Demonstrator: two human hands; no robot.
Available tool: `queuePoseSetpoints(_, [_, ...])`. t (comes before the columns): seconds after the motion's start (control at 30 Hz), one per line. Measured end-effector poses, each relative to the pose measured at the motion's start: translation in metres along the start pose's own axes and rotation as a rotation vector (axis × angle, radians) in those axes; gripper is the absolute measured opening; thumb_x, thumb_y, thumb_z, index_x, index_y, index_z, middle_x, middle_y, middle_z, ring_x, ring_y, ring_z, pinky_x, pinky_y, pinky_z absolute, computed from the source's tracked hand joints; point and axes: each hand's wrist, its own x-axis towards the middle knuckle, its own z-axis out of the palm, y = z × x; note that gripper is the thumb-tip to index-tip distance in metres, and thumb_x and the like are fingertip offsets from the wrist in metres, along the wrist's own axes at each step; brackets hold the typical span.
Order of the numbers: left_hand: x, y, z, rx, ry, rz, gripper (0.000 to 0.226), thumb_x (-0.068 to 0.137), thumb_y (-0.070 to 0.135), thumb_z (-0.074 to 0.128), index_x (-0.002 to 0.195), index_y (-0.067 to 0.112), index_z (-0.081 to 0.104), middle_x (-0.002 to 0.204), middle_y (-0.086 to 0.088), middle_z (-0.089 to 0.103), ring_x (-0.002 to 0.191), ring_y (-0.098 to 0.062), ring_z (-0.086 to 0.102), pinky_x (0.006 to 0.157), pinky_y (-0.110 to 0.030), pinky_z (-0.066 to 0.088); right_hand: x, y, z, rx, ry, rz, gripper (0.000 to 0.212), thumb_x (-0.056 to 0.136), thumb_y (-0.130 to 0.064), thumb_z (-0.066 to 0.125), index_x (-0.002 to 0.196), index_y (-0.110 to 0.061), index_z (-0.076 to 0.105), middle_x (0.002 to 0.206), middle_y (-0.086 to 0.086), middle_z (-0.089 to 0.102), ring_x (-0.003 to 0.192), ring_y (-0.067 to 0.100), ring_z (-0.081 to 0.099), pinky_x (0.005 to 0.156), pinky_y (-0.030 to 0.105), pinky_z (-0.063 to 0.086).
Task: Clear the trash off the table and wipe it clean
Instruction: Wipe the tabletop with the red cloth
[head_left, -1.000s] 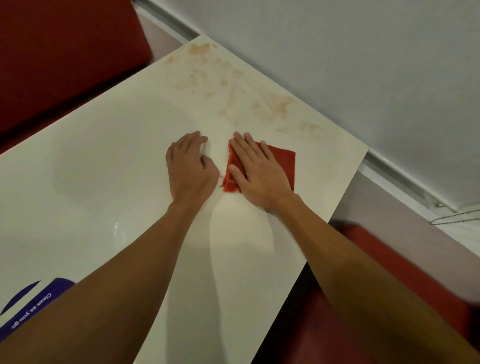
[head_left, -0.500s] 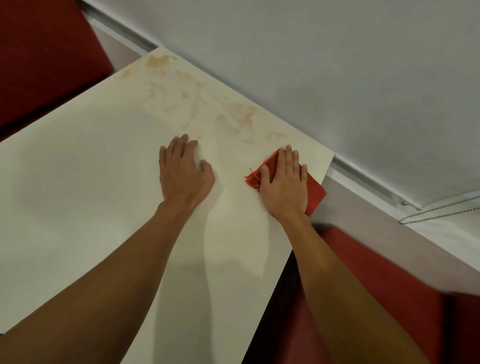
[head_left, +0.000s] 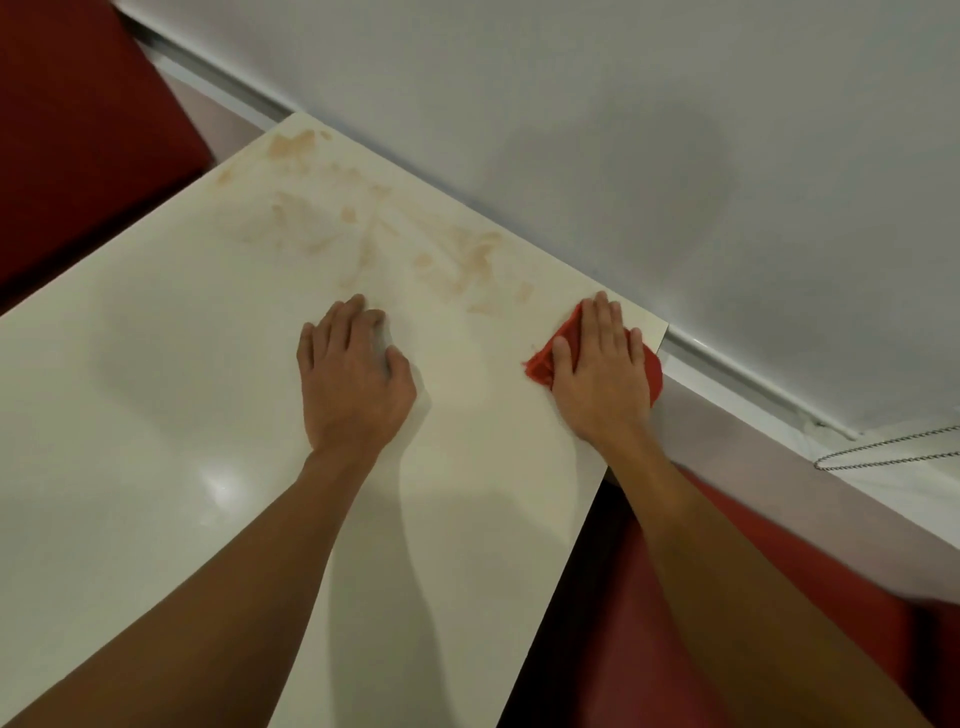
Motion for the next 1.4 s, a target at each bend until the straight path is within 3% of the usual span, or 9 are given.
queuePoseSetpoints(0.1, [0.002,0.001,-0.001,-0.013,0.005,-0.010,0.048,0.090,0.032,0.047,0.133,0.015,0.060,0.153,-0.001,0.051,0.146,-0.022,0.040,0.126,-0.048,0.022,0.032,-0.020,0.000,-0.010,-0.010,0.083,0.073,0.108,-0.052,0.009,0.167,-0.009,0.002,0.176,0.006,-0.003,0.162,0.019,-0.007,0.131,0.048,0.002])
queuePoseSetpoints(0.3, [0.002,0.000,0.001,-0.008,0.009,-0.004,0.048,0.089,0.033,0.047,0.132,0.016,0.060,0.153,0.000,0.051,0.145,-0.022,0.040,0.125,-0.047,0.023,-0.002,-0.003,-0.004,-0.007,-0.045,-0.351,0.068,0.111,-0.053,0.017,0.168,-0.018,0.007,0.176,-0.003,0.000,0.161,0.011,-0.006,0.132,0.041,0.001])
queuePoseSetpoints(0.5, [0.002,-0.001,0.002,-0.025,0.026,-0.005,0.046,0.088,0.031,0.049,0.131,0.016,0.061,0.151,0.000,0.052,0.143,-0.021,0.042,0.125,-0.045,0.022,0.040,-0.032,-0.002,0.015,-0.012,0.038,0.072,0.108,-0.052,0.011,0.167,-0.011,0.003,0.176,0.003,-0.003,0.162,0.018,-0.008,0.131,0.047,0.000])
queuePoseSetpoints(0.7, [0.002,-0.002,0.002,-0.022,0.007,-0.005,0.048,0.089,0.034,0.047,0.132,0.017,0.060,0.153,0.001,0.051,0.144,-0.020,0.040,0.126,-0.044,0.021,0.002,-0.014,-0.004,-0.005,-0.054,-0.385,0.066,0.111,-0.051,0.016,0.168,-0.020,0.006,0.176,-0.005,-0.001,0.161,0.010,-0.007,0.132,0.041,0.000])
queuePoseSetpoints(0.87, [0.003,-0.004,0.003,-0.020,0.008,-0.006,0.047,0.089,0.034,0.048,0.132,0.018,0.060,0.152,0.001,0.052,0.144,-0.020,0.041,0.126,-0.045,0.022,0.041,-0.033,-0.002,-0.008,-0.018,-0.035,0.071,0.109,-0.052,0.011,0.167,-0.013,0.003,0.176,0.003,-0.002,0.162,0.017,-0.007,0.131,0.046,0.000])
queuePoseSetpoints(0.93, [0.003,-0.004,0.003,-0.023,0.009,-0.007,0.047,0.089,0.034,0.048,0.131,0.018,0.060,0.152,0.002,0.052,0.144,-0.019,0.040,0.126,-0.045,0.021,0.047,-0.054,-0.002,0.003,-0.032,-0.083,0.071,0.109,-0.051,0.011,0.167,-0.011,0.003,0.176,0.004,-0.003,0.161,0.018,-0.008,0.131,0.047,0.000])
queuePoseSetpoints(1.07, [0.002,-0.002,0.003,-0.027,0.009,-0.016,0.045,0.090,0.033,0.049,0.131,0.019,0.060,0.152,0.002,0.052,0.145,-0.018,0.040,0.126,-0.044,0.021,0.010,-0.031,-0.005,0.001,-0.066,-0.432,0.066,0.111,-0.051,0.016,0.168,-0.020,0.006,0.176,-0.005,-0.002,0.161,0.010,-0.008,0.131,0.041,0.000])
queuePoseSetpoints(1.27, [0.003,-0.003,0.002,-0.030,0.010,-0.020,0.046,0.089,0.033,0.049,0.131,0.019,0.061,0.153,0.002,0.052,0.145,-0.019,0.040,0.125,-0.046,0.023,0.052,-0.046,-0.003,0.001,-0.031,-0.068,0.072,0.108,-0.053,0.011,0.167,-0.013,0.002,0.176,0.003,-0.003,0.161,0.017,-0.008,0.131,0.048,0.001])
queuePoseSetpoints(1.4, [0.002,-0.002,0.003,-0.030,0.013,-0.018,0.046,0.089,0.033,0.048,0.131,0.020,0.061,0.153,0.003,0.051,0.145,-0.018,0.040,0.125,-0.046,0.023,0.035,-0.070,-0.001,0.021,-0.058,-0.289,0.070,0.109,-0.052,0.014,0.167,-0.014,0.005,0.176,0.001,-0.003,0.161,0.016,-0.007,0.131,0.044,-0.003])
